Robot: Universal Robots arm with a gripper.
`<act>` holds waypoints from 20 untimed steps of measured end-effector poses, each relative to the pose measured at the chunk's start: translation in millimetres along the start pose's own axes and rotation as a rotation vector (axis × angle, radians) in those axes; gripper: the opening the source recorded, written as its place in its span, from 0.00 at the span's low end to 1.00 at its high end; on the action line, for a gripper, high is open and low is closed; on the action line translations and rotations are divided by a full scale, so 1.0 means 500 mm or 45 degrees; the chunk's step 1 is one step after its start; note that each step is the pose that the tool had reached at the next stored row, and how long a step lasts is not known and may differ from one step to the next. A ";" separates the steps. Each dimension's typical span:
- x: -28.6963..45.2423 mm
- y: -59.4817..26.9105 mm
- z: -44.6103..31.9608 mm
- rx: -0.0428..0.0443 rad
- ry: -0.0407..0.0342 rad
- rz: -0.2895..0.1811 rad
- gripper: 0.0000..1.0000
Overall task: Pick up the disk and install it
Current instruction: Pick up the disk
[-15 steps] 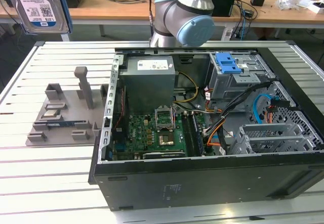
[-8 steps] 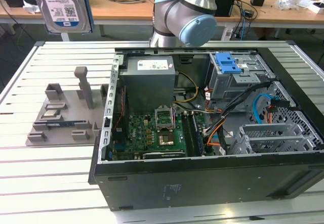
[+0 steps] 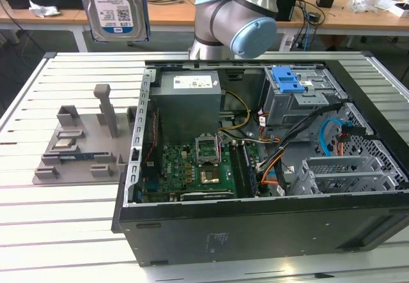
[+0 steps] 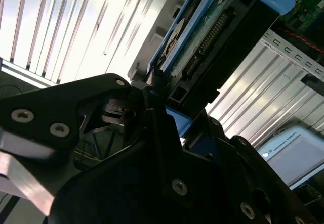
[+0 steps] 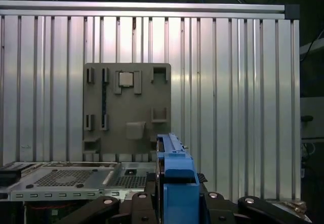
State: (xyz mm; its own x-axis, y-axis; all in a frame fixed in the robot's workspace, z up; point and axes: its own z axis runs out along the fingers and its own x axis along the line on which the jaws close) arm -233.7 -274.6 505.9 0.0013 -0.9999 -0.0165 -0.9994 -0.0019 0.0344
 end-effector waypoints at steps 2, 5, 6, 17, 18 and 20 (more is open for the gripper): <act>-0.001 -0.025 -0.001 0.000 0.0000 0.000 0.37; -0.002 -0.060 -0.002 0.000 0.0001 0.000 0.37; -0.003 -0.074 -0.002 0.000 0.0000 0.000 0.37; -0.003 -0.211 -0.007 -0.003 -0.0001 0.000 0.37; -0.003 -0.223 -0.007 -0.003 0.0000 0.000 0.37; -0.003 -0.247 -0.008 -0.004 0.0000 0.000 0.37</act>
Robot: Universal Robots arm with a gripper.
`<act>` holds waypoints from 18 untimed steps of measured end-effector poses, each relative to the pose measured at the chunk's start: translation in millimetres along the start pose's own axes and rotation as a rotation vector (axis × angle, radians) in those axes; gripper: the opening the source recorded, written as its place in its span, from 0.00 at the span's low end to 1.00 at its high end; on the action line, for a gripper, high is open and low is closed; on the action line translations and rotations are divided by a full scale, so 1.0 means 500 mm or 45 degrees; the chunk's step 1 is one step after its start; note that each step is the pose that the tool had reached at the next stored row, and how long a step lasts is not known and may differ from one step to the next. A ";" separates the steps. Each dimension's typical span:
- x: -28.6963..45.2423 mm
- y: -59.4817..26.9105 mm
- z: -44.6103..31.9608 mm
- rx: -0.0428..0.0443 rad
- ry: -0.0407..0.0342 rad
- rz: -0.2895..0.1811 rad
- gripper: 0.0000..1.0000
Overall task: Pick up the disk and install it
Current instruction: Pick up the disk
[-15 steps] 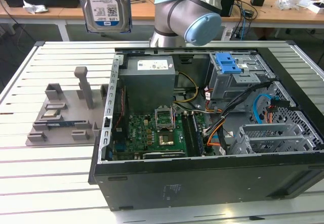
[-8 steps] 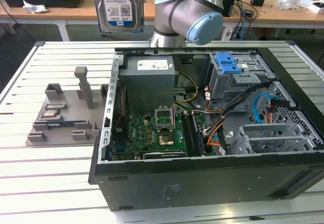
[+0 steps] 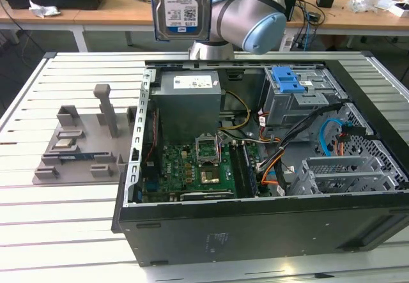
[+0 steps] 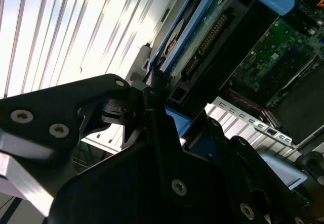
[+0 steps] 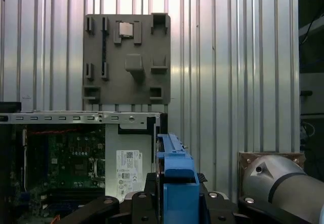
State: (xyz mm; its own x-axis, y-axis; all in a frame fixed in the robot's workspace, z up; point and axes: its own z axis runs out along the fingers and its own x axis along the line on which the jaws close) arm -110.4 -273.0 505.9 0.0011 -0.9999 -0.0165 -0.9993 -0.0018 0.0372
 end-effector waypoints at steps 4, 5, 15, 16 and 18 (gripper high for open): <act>0.000 -0.035 -0.001 -0.001 0.0000 0.000 0.37; 0.000 -0.043 -0.002 -0.001 0.0000 0.000 0.37; 0.010 -0.089 -0.003 -0.004 0.0000 0.000 0.37; 0.014 -0.091 -0.004 -0.004 0.0000 0.000 0.37; 0.020 -0.094 -0.004 -0.004 0.0001 0.000 0.37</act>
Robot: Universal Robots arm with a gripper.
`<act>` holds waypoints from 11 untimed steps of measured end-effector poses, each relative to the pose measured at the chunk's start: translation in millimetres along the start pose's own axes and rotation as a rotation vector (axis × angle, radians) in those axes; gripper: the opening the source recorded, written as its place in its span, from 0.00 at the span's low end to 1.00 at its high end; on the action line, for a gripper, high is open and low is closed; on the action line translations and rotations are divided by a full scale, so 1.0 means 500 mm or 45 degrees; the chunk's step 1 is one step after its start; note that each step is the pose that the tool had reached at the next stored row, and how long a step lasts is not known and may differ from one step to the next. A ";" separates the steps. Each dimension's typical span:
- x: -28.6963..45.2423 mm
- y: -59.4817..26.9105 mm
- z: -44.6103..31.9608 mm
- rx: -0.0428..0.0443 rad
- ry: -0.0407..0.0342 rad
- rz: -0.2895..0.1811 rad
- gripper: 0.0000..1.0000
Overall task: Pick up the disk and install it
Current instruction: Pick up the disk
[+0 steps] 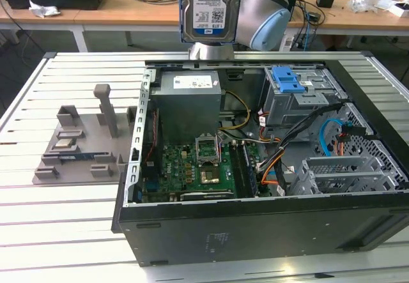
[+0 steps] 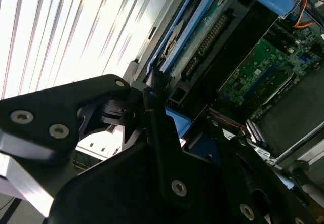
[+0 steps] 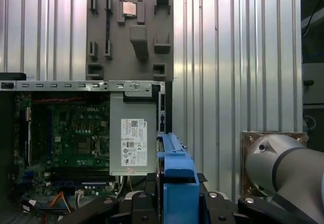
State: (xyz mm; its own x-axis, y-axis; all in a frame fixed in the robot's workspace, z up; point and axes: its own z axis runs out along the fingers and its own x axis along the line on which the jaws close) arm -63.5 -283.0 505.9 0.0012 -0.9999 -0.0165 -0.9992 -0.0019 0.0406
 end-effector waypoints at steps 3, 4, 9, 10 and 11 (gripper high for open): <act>0.012 -0.004 0.000 0.000 -0.0001 0.000 0.37; 0.015 -0.005 0.000 0.000 -0.0001 0.000 0.37; 0.034 -0.009 -0.001 0.000 0.0000 0.000 0.37; 0.038 -0.010 -0.001 0.000 -0.0001 0.000 0.37; 0.041 -0.011 -0.001 0.000 -0.0001 0.000 0.37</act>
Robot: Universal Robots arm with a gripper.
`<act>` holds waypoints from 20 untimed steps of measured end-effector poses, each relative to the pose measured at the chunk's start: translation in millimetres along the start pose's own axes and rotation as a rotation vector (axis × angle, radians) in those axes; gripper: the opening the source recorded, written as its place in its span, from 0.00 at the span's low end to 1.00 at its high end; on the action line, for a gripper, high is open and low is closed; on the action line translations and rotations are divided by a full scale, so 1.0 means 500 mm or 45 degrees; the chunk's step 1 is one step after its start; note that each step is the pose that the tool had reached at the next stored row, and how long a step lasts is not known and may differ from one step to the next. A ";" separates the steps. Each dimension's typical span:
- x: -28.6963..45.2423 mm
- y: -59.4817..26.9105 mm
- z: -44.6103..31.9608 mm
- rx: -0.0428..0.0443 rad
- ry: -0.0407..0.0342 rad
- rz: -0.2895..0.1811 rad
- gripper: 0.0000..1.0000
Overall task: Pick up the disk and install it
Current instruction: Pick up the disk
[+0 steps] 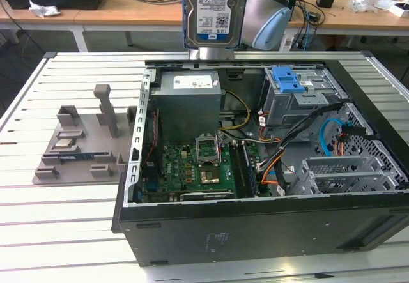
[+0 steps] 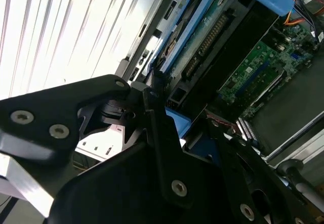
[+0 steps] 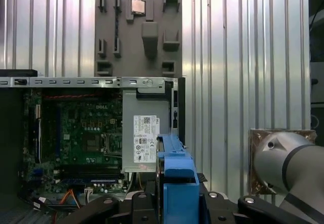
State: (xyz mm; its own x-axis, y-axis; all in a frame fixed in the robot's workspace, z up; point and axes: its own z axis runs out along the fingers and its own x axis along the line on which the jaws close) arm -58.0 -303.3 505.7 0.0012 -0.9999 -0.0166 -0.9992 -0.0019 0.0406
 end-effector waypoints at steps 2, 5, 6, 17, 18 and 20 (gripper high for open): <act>0.005 -0.002 0.000 0.000 0.0000 0.000 0.37; 0.013 -0.004 0.000 0.000 0.0001 0.000 0.37; 0.016 -0.006 0.000 0.000 0.0001 0.000 0.37; 0.048 -0.013 -0.001 0.000 0.0000 0.000 0.37; 0.051 -0.013 -0.001 0.000 0.0000 0.000 0.37; 0.059 -0.014 -0.001 0.000 0.0001 0.000 0.37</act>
State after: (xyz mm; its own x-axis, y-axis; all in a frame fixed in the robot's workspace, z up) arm -51.1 -332.7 505.4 0.0012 -0.9999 -0.0165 -0.9992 -0.0018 0.0406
